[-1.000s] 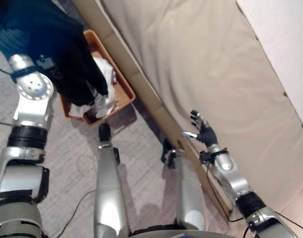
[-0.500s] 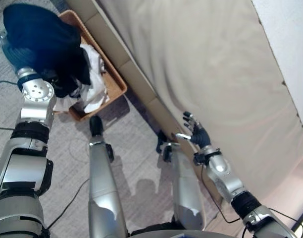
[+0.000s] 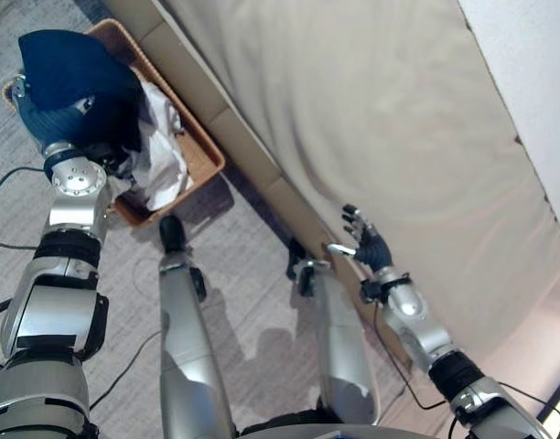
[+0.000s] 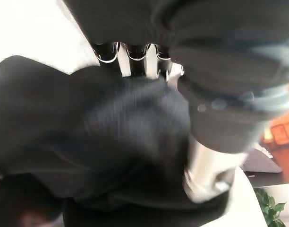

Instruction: Pick up clothes into the bucket

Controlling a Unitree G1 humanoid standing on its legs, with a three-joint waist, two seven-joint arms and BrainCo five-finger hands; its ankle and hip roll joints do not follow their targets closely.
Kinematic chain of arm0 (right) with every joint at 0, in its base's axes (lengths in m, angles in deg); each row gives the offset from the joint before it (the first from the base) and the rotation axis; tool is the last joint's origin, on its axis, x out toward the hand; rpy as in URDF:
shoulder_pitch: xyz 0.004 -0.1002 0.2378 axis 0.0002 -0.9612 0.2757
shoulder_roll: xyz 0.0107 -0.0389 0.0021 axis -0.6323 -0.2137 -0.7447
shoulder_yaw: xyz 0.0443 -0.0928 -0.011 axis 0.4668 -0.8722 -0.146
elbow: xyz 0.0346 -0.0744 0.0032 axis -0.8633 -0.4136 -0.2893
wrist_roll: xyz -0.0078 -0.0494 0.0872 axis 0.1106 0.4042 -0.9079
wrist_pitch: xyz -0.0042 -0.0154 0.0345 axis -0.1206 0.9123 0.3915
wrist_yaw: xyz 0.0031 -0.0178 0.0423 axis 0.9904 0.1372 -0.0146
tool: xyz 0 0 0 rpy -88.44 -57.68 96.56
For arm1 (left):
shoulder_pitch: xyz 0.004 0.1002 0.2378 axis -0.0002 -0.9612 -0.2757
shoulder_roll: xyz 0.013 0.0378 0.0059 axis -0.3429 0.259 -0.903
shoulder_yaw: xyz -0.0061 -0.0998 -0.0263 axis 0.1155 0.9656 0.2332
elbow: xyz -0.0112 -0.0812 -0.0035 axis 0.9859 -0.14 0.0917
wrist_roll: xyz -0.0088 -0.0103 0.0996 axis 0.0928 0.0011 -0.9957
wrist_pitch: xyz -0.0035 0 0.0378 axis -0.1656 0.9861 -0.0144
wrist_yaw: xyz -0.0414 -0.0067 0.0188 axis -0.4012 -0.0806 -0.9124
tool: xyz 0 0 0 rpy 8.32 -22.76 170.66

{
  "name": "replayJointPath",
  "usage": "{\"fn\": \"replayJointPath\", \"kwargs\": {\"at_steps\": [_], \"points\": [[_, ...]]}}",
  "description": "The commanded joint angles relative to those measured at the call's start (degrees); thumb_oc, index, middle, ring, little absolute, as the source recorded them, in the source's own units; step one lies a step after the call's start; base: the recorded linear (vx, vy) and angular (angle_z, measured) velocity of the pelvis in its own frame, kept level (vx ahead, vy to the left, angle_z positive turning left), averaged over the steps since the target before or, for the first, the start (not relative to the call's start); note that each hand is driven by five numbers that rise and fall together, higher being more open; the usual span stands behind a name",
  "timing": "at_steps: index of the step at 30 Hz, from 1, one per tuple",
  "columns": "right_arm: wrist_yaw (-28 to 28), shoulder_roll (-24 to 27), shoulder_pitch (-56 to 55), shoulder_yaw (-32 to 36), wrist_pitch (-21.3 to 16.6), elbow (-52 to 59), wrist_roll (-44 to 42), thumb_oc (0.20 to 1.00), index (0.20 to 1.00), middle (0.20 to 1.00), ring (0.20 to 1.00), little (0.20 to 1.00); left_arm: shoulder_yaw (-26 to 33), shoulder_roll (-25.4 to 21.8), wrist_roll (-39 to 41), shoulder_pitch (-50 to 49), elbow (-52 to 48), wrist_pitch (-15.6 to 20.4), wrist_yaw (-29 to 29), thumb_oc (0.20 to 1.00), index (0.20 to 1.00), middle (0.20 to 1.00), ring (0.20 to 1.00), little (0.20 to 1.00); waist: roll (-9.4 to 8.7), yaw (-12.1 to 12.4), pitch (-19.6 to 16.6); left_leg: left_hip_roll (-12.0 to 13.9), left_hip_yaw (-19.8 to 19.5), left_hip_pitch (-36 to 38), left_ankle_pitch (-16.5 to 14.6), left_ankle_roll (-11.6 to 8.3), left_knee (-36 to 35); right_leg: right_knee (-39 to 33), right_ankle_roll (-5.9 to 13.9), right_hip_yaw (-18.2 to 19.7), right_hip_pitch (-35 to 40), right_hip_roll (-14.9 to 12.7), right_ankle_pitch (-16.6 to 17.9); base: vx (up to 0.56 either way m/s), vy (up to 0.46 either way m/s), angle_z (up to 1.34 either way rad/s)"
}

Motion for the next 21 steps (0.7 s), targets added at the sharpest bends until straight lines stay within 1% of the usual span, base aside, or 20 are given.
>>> {"fn": "replayJointPath", "kwargs": {"at_steps": [1,5,8,12,13,14,15,16,17,18,19,21], "points": [[0.04,2.47,-0.21,2.01,-2.04,0.96,0.12,1.0,1.0,1.0,1.0,1.0,0.76,-1.21,3.55,3.46,0.44,1.03,1.66,1.0,1.0,1.0,1.0,1.0,0.5,1.04,-2.54,0.78,1.65,0.19,-6.12,2.04,4.19,-4.87,-0.48,0.45,-1.31,-0.28,8.33,0.0,0.0,0.0],[-0.04,2.52,-0.22,2.28,-1.57,0.74,0.62,1.0,1.0,1.0,1.0,1.0,0.15,-1.59,3.26,3.58,0.4,0.46,2.89,1.0,1.0,1.0,1.0,1.0,0.64,1.09,-2.75,0.89,1.7,0.15,-6.08,2.05,4.14,-5.22,-0.48,0.54,-1.24,-0.1,8.58,0.0,0.0,0.0],[0.24,2.55,0.0,2.94,-1.39,0.45,0.31,1.0,1.0,1.0,1.0,1.0,1.79,-0.05,5.6,1.85,1.13,0.41,3.42,1.0,1.0,1.0,1.0,1.0,0.81,1.3,-2.74,0.91,1.69,0.56,-6.07,2.06,4.03,-5.13,-0.54,0.48,-0.9,-0.09,8.45,0.0,0.0,0.0],[0.74,2.32,0.45,3.15,-1.26,-0.05,0.38,1.0,1.0,1.0,1.0,1.0,3.83,1.85,6.56,-0.7,1.04,0.77,3.29,1.0,1.0,1.0,1.0,1.0,0.79,1.57,-2.53,0.98,1.91,1.2,-6.04,2.05,3.76,-5.28,-0.52,0.52,-0.51,0.05,8.53,0.0,0.0,0.0],[1.08,2.04,0.49,3.36,-1.32,0.22,0.73,1.0,1.0,1.0,1.0,1.0,5.38,3.61,6.58,-3.5,-1.72,2.41,2.66,1.0,1.0,1.0,1.0,1.0,0.64,1.99,-2.39,0.92,1.96,1.79,-5.96,2.03,3.57,-5.19,-0.57,0.64,-0.2,0.11,8.44,0.0,0.0,0.0],[1.18,1.9,0.46,3.61,-1.4,0.28,0.78,1.0,1.0,1.0,1.0,1.0,6.09,3.9,6.47,-5.03,-3.8,3.33,2.47,1.0,1.0,1.0,1.0,1.0,0.59,2.18,-2.38,0.89,2.05,2.2,-5.94,2.01,3.47,-5.26,-0.57,0.67,0.11,0.11,8.44,0.0,0.0,0.0],[1.18,1.93,0.42,3.55,-1.4,0.29,0.78,1.0,1.0,1.0,1.0,1.0,6.21,3.95,6.39,-5.28,-4.01,3.3,2.39,1.0,1.0,1.0,1.0,1.0,0.59,2.15,-2.4,0.9,2.08,2.29,-5.94,2.01,3.44,-5.28,-0.57,0.68,0.18,0.11,8.45,0.0,0.0,0.0],[1.35,1.89,0.07,4.36,-1.64,0.93,0.97,1.0,1.0,1.0,1.0,1.0,7.47,4.83,6.08,-8.69,-10.67,6.57,2.16,1.0,1.0,1.0,1.0,1.0,0.57,2.76,-2.31,0.83,2.25,3.88,-5.82,2.0,2.52,-5.7,-0.59,0.6,1.31,0.02,8.41,0.0,0.0,0.0],[1.36,1.93,-0.02,4.3,-1.62,0.97,0.99,1.0,1.0,1.0,1.0,1.0,7.62,4.93,5.94,-9.04,-10.99,6.52,2.03,1.0,1.0,1.0,1.0,1.0,0.57,2.75,-2.27,0.84,2.3,4.09,-5.8,1.99,2.42,-5.77,-0.6,0.62,1.49,0.03,8.43,0.0,0.0,0.0],[1.52,1.67,-0.7,5.39,-1.86,0.87,1.47,1.0,1.0,1.0,1.0,1.0,9.18,6.62,5.81,-13.33,-18.7,9.5,1.93,1.0,1.0,1.0,1.0,1.0,0.65,3.55,-2.25,0.63,2.41,5.75,-5.67,2.03,1.52,-6.29,-0.5,0.43,2.98,-0.04,8.49,0.0,0.0,0.0],[1.69,1.6,-1.24,5.98,-1.86,0.98,1.84,1.0,1.0,1.0,1.0,1.0,9.77,7.44,5.49,-14.92,-22.47,10.92,2.23,1.0,1.0,1.0,1.0,1.0,0.72,3.86,-2.34,0.63,2.49,6.87,-5.57,2.03,0.73,-6.6,-0.46,0.35,3.83,-0.17,8.51,0.03,-0.021,-0.02],[1.91,1.48,-2.1,7.08,-1.73,0.59,2.98,1.0,1.0,1.0,1.0,1.0,9.97,9.76,3.95,-17.84,-31.0,12.67,2.36,1.0,1.0,1.0,1.0,1.0,0.97,4.47,-2.73,0.29,2.54,9.24,-5.21,2.02,-0.95,-7.83,-0.32,-0.06,6.32,-0.41,8.76,0.03,-0.03,-0.03]]}}
